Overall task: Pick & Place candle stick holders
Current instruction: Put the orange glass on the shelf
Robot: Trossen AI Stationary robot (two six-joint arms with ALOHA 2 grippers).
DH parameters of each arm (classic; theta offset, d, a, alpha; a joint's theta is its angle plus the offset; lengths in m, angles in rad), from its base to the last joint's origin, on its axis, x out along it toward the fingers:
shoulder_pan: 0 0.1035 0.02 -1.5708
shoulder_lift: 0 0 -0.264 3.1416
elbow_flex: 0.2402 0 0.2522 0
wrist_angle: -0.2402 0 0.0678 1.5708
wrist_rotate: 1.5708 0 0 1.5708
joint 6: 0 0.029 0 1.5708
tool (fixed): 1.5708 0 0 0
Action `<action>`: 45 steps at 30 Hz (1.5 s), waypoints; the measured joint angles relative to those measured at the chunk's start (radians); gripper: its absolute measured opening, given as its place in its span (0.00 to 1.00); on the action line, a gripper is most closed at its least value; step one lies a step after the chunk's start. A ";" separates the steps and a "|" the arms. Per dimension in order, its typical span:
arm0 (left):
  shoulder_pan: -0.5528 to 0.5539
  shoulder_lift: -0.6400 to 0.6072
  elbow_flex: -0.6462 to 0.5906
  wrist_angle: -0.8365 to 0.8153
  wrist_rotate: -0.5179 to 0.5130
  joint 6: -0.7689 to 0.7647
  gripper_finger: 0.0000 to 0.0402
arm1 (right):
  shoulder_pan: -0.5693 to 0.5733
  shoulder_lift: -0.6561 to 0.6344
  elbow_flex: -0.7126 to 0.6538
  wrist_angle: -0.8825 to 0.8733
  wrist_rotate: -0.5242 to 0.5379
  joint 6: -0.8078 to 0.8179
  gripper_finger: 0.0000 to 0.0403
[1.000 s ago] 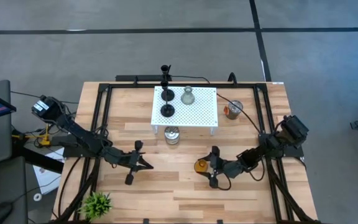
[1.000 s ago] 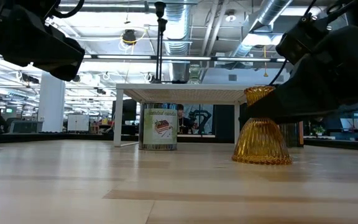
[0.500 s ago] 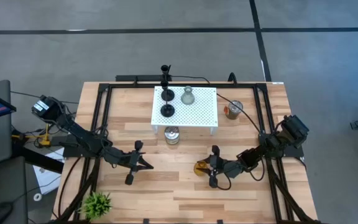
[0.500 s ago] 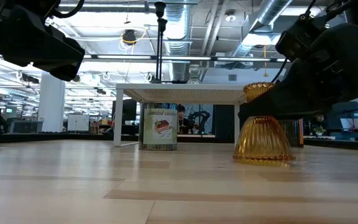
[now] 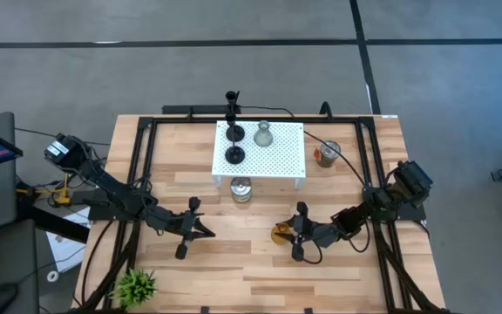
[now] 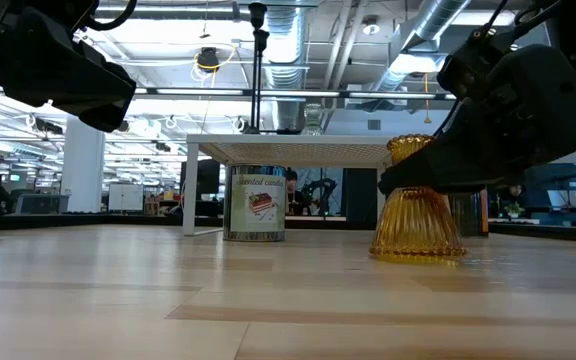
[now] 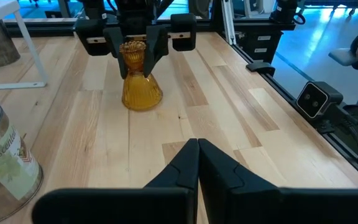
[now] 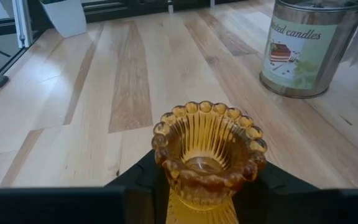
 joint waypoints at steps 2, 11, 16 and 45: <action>0.000 0.000 0.000 0.000 0.000 0.000 0.02 | 0.000 0.000 0.000 0.000 0.000 0.000 0.29; 0.000 0.000 0.000 0.000 0.000 0.000 0.02 | 0.000 0.000 0.000 0.000 -0.002 0.002 0.29; 0.000 0.000 0.000 0.000 0.000 0.000 0.02 | 0.000 0.000 0.000 0.000 -0.002 0.002 0.30; 0.000 0.000 0.000 0.000 0.000 0.000 0.02 | 0.001 0.002 -0.002 -0.008 -0.007 0.003 0.40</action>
